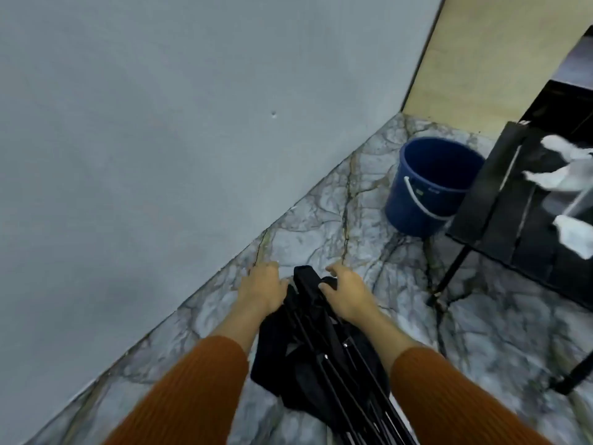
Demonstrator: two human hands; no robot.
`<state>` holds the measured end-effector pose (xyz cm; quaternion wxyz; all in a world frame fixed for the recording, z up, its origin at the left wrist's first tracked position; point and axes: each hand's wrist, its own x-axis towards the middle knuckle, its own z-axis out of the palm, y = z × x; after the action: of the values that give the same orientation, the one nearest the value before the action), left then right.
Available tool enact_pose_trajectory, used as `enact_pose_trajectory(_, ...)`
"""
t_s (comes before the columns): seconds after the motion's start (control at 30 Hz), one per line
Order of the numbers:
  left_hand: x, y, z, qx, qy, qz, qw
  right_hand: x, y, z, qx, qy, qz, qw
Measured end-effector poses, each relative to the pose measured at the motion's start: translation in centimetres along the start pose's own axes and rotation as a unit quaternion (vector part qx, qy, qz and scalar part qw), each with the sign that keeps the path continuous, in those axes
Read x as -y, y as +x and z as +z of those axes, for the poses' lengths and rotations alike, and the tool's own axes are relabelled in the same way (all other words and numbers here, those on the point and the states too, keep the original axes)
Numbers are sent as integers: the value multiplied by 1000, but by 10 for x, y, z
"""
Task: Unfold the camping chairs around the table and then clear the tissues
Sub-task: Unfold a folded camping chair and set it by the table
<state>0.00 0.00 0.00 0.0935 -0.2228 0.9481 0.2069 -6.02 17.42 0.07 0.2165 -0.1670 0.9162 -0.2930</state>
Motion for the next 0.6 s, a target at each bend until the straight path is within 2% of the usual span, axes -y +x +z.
enact_pose_trajectory(0.2, 37, 78, 123, -29, -77, -84, 993, -77, 86, 117, -12, 12, 25, 1000)
enact_pose_trajectory(0.3, 54, 111, 162, -36, -118, -137, 983, -100, 126, 147, -51, -22, 25, 998)
enact_pose_trajectory(0.37, 61, 128, 181, -17, -185, -181, 966, -108, 151, 158, -60, -11, 38, 997)
enact_pose_trajectory(0.4, 63, 134, 189, -4, -251, -206, 946, -110, 162, 161, -57, 9, 42, 997)
enact_pose_trajectory(0.5, 67, 145, 204, 24, -459, -277, 844, -113, 188, 164, -30, 90, 69, 993)
enact_pose_trajectory(0.57, 69, 147, 205, 38, -528, -299, 794, -112, 199, 159, -22, 152, 107, 982)
enact_pose_trajectory(0.6, 68, 146, 203, 45, -545, -303, 780, -110, 201, 155, -18, 183, 127, 975)
